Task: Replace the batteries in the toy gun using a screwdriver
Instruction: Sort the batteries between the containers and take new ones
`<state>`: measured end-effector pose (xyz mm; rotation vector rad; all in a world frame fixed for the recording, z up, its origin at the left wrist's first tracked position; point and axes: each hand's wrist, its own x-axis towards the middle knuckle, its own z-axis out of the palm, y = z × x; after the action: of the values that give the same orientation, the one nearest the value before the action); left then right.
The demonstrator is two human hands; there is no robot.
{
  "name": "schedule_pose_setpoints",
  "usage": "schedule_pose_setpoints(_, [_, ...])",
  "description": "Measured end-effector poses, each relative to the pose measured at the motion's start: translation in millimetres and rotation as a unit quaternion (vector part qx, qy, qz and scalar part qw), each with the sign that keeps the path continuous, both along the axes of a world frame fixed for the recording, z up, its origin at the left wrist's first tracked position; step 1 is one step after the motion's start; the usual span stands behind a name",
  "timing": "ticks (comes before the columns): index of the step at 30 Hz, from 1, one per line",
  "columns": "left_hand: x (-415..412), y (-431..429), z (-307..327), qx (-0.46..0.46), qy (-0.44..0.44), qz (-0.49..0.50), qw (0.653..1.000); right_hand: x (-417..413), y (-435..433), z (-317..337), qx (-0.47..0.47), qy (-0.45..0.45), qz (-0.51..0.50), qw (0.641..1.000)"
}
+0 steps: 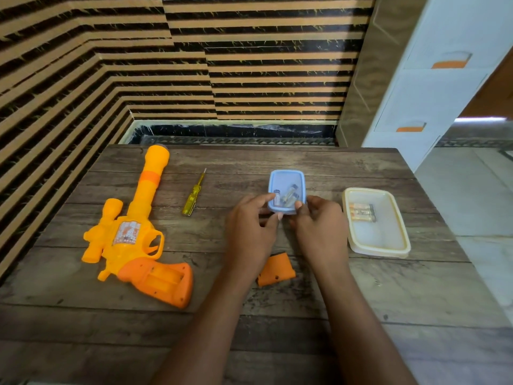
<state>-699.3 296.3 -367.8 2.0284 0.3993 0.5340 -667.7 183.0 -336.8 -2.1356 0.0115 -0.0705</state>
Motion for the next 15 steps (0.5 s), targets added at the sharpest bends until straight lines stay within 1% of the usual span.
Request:
schedule_pose_setpoints(3, [-1,-2,2,0.017,-0.007,-0.006,1.0,-7,-9,6,-0.055,-0.054,-0.005,0.997])
schedule_pose_setpoints(6, [-2,-4,2,0.032,-0.008,-0.008,0.999,-17,-26,14,-0.076,-0.135,0.007,0.988])
schedule_pose_setpoints(8, [-3,-6,3,0.037,-0.009,-0.009,0.999,-21,-39,16,-0.11,-0.16,-0.025,0.981])
schedule_pose_setpoints(10, [-3,-8,3,0.051,-0.015,0.0,0.999,-22,-47,17,-0.197,-0.131,-0.082,0.968])
schedule_pose_setpoints(12, [-4,-11,4,0.081,-0.027,0.014,0.996,-20,-52,15,-0.275,-0.057,-0.111,0.953])
schedule_pose_setpoints(13, [-5,-12,6,0.093,-0.037,0.019,0.995,-18,-53,15,-0.285,-0.016,-0.111,0.952])
schedule_pose_setpoints(15, [-6,-16,9,0.104,-0.055,0.022,0.993,-13,-55,14,-0.273,0.04,-0.112,0.955])
